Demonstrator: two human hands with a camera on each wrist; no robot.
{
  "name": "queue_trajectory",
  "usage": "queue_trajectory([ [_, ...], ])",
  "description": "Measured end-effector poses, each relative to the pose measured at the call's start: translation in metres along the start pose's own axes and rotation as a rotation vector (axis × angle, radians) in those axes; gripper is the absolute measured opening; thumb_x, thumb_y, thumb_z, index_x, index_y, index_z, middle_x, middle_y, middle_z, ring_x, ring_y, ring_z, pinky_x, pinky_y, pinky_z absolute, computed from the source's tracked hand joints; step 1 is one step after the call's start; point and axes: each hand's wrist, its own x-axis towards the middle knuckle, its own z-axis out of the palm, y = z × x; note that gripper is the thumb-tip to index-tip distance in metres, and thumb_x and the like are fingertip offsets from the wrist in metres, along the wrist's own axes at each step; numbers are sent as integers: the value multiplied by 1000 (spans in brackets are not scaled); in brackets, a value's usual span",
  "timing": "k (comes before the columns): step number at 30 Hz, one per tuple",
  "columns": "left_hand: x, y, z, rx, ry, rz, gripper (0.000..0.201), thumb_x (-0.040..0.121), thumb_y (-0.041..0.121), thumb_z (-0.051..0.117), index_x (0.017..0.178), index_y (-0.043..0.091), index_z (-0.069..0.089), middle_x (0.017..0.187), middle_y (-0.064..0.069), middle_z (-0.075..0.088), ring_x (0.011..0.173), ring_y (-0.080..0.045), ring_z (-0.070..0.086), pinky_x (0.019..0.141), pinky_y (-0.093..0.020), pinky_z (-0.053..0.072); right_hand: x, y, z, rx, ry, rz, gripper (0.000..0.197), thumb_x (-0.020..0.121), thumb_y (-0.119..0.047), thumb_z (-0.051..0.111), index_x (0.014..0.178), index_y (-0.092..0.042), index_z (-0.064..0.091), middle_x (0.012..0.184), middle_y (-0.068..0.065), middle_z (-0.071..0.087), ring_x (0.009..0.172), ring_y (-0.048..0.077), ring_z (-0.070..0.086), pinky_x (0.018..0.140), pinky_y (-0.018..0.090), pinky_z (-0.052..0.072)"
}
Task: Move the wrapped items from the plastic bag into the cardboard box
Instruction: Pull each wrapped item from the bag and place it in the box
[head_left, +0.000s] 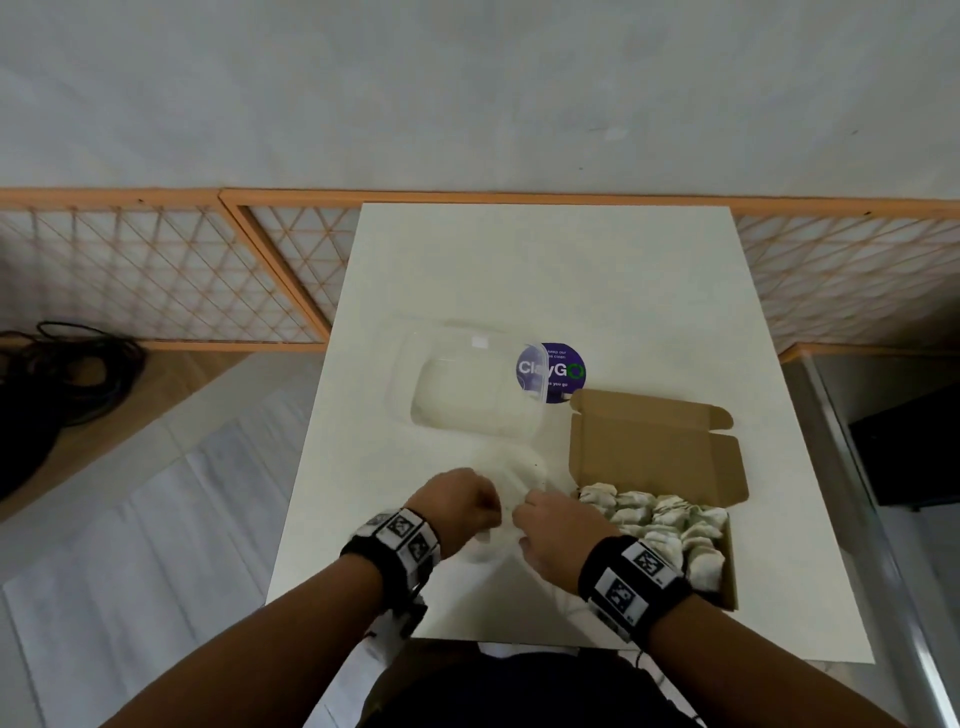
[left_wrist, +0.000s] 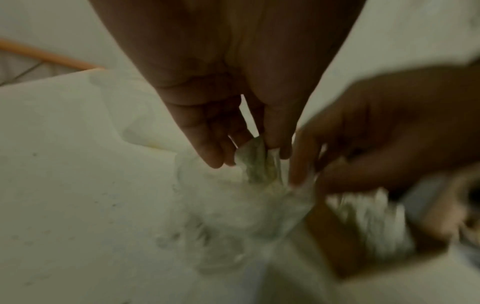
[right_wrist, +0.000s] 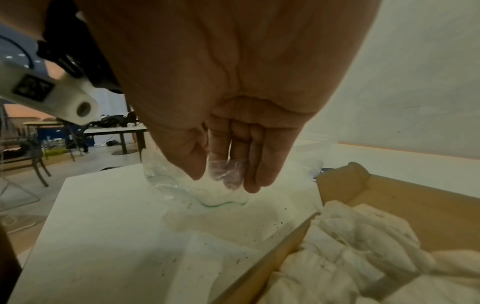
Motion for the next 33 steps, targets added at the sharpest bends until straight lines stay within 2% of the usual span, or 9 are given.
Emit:
queue_trajectory([
  [3,-19,11,-28,-379,134,6,6,88,27,77,86,22,79,87,2,72,72,-1,63,70,-16,47,-8,7,-10,79,-8,18,25,102,-28,47,120,-16,62,122,5,59,112,26,59,94,37,49],
  [6,-36,25,-53,-780,137,21,7,93,16,74,88,10,74,84,-13,72,69,-10,63,66,-24,53,-20,14,-25,252,71,63,27,101,-29,51,125,-22,62,126,-1,61,113,19,60,96,33,48],
  [10,-56,46,-81,-1088,141,135,4,96,3,67,94,4,70,79,-8,64,71,-17,65,74,-28,59,-39,17,-60,568,289,79,12,100,-27,58,106,-37,63,106,-16,69,92,0,64,80,15,47],
  [14,-70,63,-98,-1197,128,273,7,93,6,70,98,11,72,100,-20,62,87,-27,65,82,-34,60,-59,1,-106,1156,377,54,19,106,-23,53,114,-23,71,98,-4,76,91,15,71,83,34,56],
  [17,-76,77,-104,-1196,137,372,9,90,8,67,98,9,69,101,-17,69,92,-27,67,88,-40,60,-73,-11,-137,1411,323,5,40,102,-40,43,116,-17,73,93,8,77,88,23,72,80,36,57],
  [21,-80,88,-107,-1195,169,421,9,88,12,71,97,11,71,95,-12,71,93,-27,68,95,-48,59,-84,-16,-148,1368,422,-77,37,94,-25,49,126,-27,69,103,21,72,89,29,72,81,43,56],
  [25,-79,91,-106,-1274,183,321,10,87,17,73,92,9,70,84,-14,66,82,-27,70,88,-44,61,-90,-17,-142,1066,564,-152,62,86,-4,66,135,-41,58,112,-2,65,90,22,67,79,35,57],
  [28,-78,91,-101,-1303,146,261,12,89,20,67,91,8,68,77,-12,67,73,-26,72,80,-39,62,-88,-17,-140,983,657,-156,43,90,-10,78,125,-33,66,101,-10,63,82,18,65,75,30,56],
  [33,-78,90,-92,-1236,62,219,38,95,33,62,104,-3,62,72,-11,64,65,-23,67,88,-50,60,-86,-14,-139,962,724,-136,3,99,-22,68,98,-22,70,92,-4,67,72,22,60,69,37,53],
])
